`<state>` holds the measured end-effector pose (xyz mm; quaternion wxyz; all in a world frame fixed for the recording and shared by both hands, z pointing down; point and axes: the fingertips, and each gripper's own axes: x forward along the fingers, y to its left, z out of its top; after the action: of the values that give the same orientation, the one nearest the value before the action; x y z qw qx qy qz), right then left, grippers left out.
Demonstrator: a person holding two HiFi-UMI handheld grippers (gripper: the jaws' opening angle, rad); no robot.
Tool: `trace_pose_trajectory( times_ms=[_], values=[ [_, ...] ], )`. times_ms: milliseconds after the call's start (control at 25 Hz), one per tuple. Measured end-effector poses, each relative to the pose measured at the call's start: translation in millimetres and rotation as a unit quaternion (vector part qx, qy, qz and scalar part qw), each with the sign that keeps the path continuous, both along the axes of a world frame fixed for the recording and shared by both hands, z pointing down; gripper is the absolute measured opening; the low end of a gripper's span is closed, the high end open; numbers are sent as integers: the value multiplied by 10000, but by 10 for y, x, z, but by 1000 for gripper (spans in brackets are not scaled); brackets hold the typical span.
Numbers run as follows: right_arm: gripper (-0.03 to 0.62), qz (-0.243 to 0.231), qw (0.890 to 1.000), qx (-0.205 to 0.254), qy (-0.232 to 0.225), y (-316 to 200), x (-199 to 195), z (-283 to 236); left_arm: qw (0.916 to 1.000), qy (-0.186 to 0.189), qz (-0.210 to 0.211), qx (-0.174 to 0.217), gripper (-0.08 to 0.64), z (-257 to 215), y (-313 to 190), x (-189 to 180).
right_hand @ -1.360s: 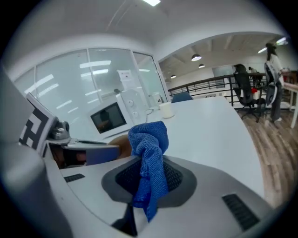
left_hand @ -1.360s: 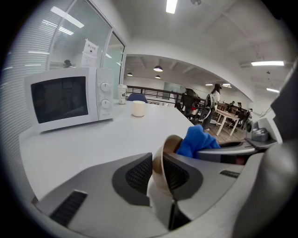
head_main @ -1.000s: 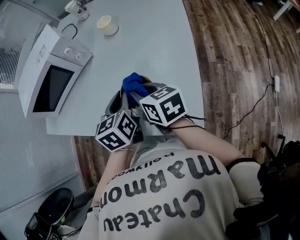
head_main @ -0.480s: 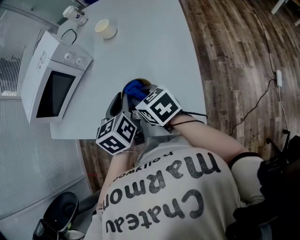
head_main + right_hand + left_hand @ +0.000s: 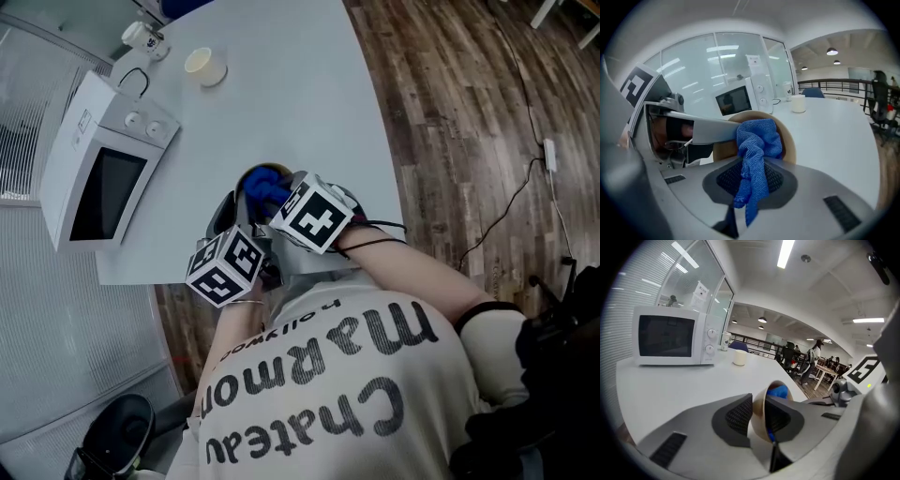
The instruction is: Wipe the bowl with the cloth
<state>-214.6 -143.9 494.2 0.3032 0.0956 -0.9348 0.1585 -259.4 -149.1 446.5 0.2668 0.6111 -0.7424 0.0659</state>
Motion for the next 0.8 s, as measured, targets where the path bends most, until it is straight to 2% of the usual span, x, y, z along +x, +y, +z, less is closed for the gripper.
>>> trace_pose_trajectory(
  times_ms=[400, 560, 640, 800],
  values=[
    [66, 443, 9922, 1161, 103, -273, 101, -333, 9996, -88, 284, -11, 63, -206, -33, 18],
    [66, 637, 9871, 1467, -47, -324, 87, -479, 9994, 14, 359, -7, 63, -264, -3, -6],
    [66, 773, 9854, 1505, -192, -346, 84, -550, 9991, 138, 397, -2, 63, -274, 9, -12],
    [66, 960, 9856, 1300, -497, -372, 55, -658, 9990, 211, 395, 67, 63, -332, 3, -34]
  ],
)
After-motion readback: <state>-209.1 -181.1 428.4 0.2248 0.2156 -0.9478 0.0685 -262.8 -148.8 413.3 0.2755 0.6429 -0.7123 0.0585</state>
